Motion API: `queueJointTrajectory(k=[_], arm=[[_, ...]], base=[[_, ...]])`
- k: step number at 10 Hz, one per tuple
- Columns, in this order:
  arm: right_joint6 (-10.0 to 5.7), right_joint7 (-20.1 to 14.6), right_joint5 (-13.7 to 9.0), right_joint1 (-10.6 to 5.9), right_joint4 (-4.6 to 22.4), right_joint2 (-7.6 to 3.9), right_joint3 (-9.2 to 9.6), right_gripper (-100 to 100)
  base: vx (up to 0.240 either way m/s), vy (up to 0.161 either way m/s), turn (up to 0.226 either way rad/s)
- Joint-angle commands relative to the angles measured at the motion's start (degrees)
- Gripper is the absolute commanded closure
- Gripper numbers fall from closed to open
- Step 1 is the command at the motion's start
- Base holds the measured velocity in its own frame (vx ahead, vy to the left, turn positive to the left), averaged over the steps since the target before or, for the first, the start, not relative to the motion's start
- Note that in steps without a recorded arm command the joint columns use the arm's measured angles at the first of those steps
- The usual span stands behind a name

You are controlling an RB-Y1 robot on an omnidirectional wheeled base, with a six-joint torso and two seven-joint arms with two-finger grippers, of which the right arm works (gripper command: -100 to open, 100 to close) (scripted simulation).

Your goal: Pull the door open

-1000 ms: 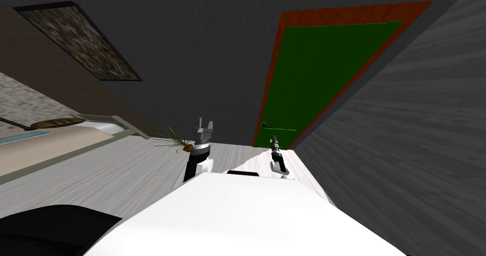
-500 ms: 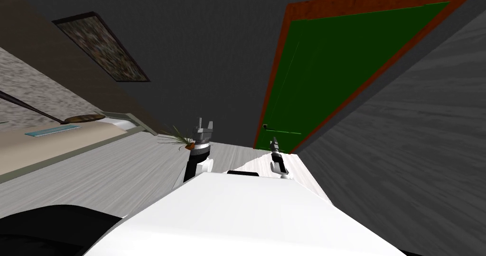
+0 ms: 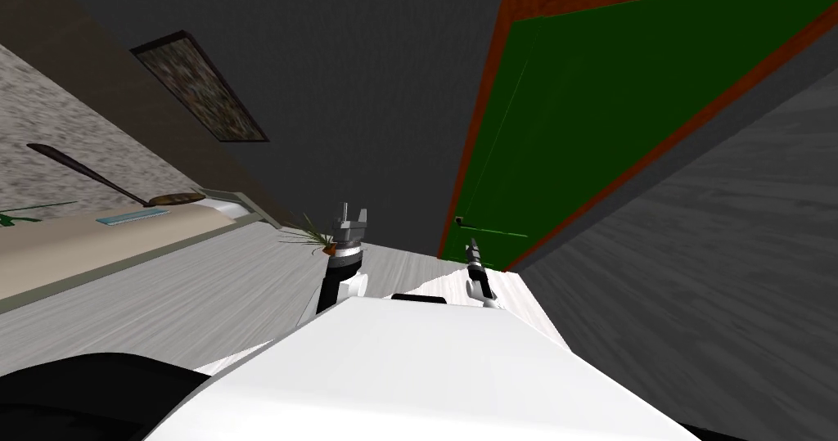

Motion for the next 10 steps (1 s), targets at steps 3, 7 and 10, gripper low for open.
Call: queueJointTrajectory(k=[3, 7, 10], arm=[[-0.97, -0.14, -0.16, -1.86, 4.83, -0.28, -0.53, -100], [-1.61, -0.20, -0.29, -3.34, 8.83, -0.42, -1.00, -100], [-2.19, -0.25, -0.40, -4.65, 12.39, -0.54, -1.43, -100]], base=[[0.059, -0.066, 0.092], [0.036, -0.061, 0.072], [0.039, -0.068, 0.090]])
